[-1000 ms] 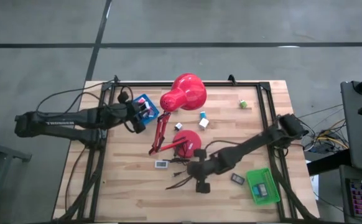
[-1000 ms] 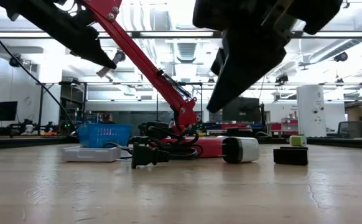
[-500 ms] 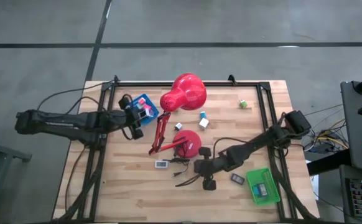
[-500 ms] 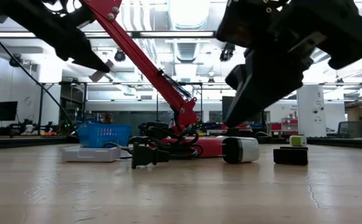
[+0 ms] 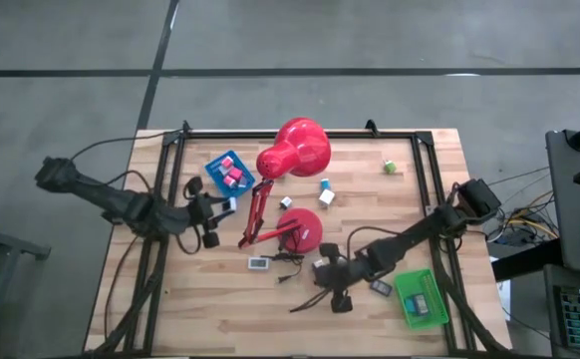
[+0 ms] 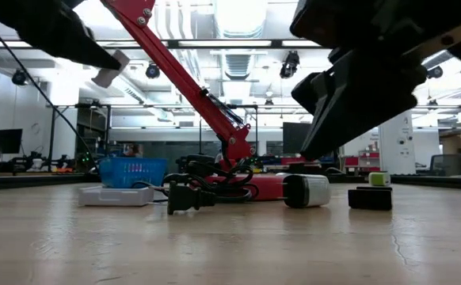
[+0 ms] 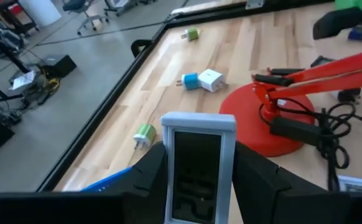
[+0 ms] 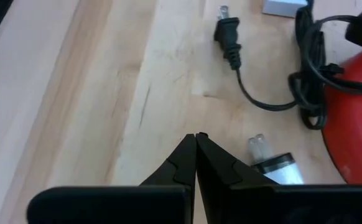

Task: Pick & Place Office items
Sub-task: Put the top white digital clock into the green bin

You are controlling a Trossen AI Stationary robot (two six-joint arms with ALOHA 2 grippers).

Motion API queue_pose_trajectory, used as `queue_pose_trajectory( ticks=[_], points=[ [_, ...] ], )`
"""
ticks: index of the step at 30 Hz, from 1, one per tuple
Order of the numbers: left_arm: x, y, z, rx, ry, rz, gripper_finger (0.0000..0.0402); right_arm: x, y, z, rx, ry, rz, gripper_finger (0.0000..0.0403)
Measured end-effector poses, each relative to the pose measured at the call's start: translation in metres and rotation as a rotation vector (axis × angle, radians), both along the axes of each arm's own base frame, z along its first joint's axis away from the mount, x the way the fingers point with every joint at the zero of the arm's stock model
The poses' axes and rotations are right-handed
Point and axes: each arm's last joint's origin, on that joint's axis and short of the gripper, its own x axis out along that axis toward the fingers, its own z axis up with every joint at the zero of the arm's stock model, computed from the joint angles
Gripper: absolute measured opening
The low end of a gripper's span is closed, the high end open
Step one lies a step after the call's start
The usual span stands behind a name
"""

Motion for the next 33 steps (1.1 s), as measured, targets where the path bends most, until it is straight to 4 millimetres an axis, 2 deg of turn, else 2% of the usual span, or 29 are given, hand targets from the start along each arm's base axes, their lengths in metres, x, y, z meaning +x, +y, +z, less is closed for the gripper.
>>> queue_pose_trajectory(
  ticks=[7, 16, 23, 33],
  points=[
    [-0.012, -0.021, -0.006, -0.06, -0.023, 0.007, 0.0135, -0.005, 0.01, 0.0, 0.001, 0.001, 0.032, 0.0008],
    [-0.013, -0.066, -0.025, -0.096, 0.028, -0.212, 0.0135, -0.009, 0.026, 0.004, 0.022, -0.061, 0.09, 0.0008],
    [0.001, -0.107, -0.032, -0.136, -0.064, -0.362, 0.0135, -0.003, 0.037, 0.016, 0.044, -0.221, 0.164, 0.0008],
    [0.024, -0.137, -0.036, -0.089, -0.029, -0.403, 0.0135, 0.005, 0.043, 0.031, 0.026, -0.417, 0.241, 0.0008]
  ],
)
